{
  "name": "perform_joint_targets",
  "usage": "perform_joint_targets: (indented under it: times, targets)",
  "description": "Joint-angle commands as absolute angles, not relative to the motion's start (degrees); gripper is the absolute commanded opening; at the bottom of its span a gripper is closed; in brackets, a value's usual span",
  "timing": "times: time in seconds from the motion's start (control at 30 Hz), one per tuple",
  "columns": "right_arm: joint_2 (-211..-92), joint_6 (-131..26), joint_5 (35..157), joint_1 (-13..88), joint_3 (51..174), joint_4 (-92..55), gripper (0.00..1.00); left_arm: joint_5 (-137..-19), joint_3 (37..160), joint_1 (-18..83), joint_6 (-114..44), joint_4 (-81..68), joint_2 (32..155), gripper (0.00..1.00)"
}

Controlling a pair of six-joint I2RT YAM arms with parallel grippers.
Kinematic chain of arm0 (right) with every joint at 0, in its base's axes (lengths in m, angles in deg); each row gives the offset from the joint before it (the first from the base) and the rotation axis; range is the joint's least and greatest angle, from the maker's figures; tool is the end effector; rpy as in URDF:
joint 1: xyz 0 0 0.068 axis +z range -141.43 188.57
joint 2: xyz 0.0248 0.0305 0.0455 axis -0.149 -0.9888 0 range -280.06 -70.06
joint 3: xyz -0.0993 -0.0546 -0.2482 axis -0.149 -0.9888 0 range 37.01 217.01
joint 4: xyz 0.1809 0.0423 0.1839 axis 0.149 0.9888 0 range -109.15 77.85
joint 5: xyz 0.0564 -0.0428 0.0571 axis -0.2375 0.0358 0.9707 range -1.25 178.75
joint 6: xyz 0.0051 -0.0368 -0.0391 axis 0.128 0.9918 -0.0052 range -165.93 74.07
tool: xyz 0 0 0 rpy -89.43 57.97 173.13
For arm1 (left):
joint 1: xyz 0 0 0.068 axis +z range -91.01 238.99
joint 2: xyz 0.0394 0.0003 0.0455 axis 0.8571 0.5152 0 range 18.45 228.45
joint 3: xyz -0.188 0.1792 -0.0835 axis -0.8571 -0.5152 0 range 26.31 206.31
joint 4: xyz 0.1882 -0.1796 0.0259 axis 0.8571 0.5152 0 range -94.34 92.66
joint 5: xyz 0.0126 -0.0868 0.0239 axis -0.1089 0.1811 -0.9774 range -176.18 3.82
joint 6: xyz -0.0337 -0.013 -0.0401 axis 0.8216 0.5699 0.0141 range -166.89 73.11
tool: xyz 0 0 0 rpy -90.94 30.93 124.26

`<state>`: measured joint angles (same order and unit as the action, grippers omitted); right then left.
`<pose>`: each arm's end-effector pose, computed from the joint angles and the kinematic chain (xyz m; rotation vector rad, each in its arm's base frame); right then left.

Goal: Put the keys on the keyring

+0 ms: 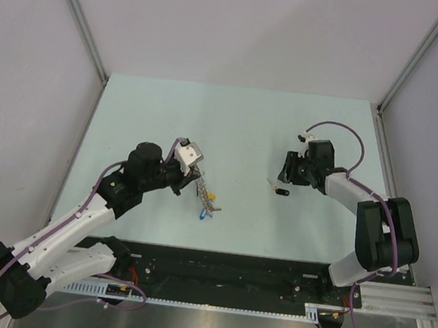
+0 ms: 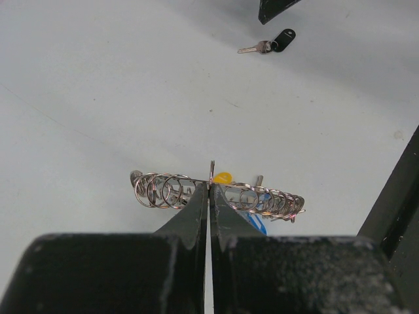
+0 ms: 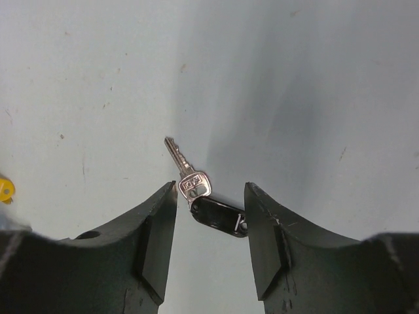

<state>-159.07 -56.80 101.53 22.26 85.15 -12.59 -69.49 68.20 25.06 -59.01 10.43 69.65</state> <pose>0.3028 0.0818 0.1825 -0.1651 2.4182 0.4656 0.1643 -0.1229 0.2946 0.9587 1.7689 -0.5342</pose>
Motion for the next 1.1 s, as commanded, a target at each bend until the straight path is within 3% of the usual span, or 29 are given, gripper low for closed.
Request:
perform_joint_targets:
  times: [0.0, 0.3, 0.7, 1.07]
  targets:
    - [-161.29, -57.09, 106.15, 21.22, 85.52, -11.07, 0.51, -69.30, 68.32, 25.59, -60.43, 8.58, 68.11, 0.00]
    - [-157.51, -55.68, 102.91, 25.61, 81.92, -16.25, 0.45, -69.39, 68.32, 25.59, -60.43, 8.67, 68.19, 0.00]
    - [-159.27, -56.47, 98.86, 27.90, 81.83, -16.78, 0.25, -69.21, 68.32, 25.50, -60.43, 8.76, 67.93, 0.01]
    - [-160.33, -57.70, 98.94, 28.25, 81.92, -14.77, 0.22, -69.13, 68.32, 25.59, -60.43, 8.76, 67.84, 0.00]
